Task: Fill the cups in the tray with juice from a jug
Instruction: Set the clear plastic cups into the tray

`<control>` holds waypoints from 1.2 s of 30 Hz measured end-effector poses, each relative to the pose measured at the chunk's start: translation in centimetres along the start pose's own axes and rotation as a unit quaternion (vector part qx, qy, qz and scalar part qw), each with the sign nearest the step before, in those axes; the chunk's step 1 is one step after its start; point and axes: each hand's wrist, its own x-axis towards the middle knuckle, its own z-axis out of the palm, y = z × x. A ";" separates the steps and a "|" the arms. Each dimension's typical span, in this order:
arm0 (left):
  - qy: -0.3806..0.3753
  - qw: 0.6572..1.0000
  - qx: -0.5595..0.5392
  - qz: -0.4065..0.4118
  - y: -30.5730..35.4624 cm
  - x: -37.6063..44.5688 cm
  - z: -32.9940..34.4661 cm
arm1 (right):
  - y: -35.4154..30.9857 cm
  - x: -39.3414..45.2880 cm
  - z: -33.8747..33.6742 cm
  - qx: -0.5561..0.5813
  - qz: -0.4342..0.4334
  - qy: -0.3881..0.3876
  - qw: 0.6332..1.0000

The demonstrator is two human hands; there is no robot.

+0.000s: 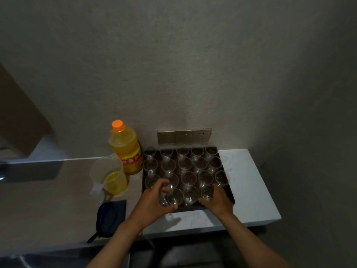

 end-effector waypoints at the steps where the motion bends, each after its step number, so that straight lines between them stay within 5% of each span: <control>1: -0.002 1.000 -0.003 0.002 0.1 0.1 0.0 | 0.4 0.3 0.1 -0.001 0.004 -0.004 1.000; 12: -0.003 0.999 -0.022 0.043 1.7 1.9 0.4 | -6.5 -3.2 -4.6 -0.063 -0.016 0.027 0.998; 15: 0.001 0.998 -0.005 0.064 3.2 2.3 0.7 | -9.2 -3.6 -5.0 0.084 0.001 -0.081 0.993; 18: -0.003 0.996 -0.014 0.093 4.5 2.6 1.0 | -11.5 -5.2 -5.9 0.208 0.036 -0.224 0.951; 21: -0.013 0.995 -0.013 0.100 5.4 2.7 1.2 | -11.9 -6.0 -6.4 0.245 0.029 -0.258 0.934; 30: -0.061 0.989 0.007 0.131 6.4 3.1 3.0 | -9.1 -6.0 -7.8 0.264 0.051 -0.193 0.944; 36: -0.018 0.992 0.031 0.118 5.6 3.5 3.7 | -3.5 -4.0 -10.5 0.243 0.106 -0.032 0.964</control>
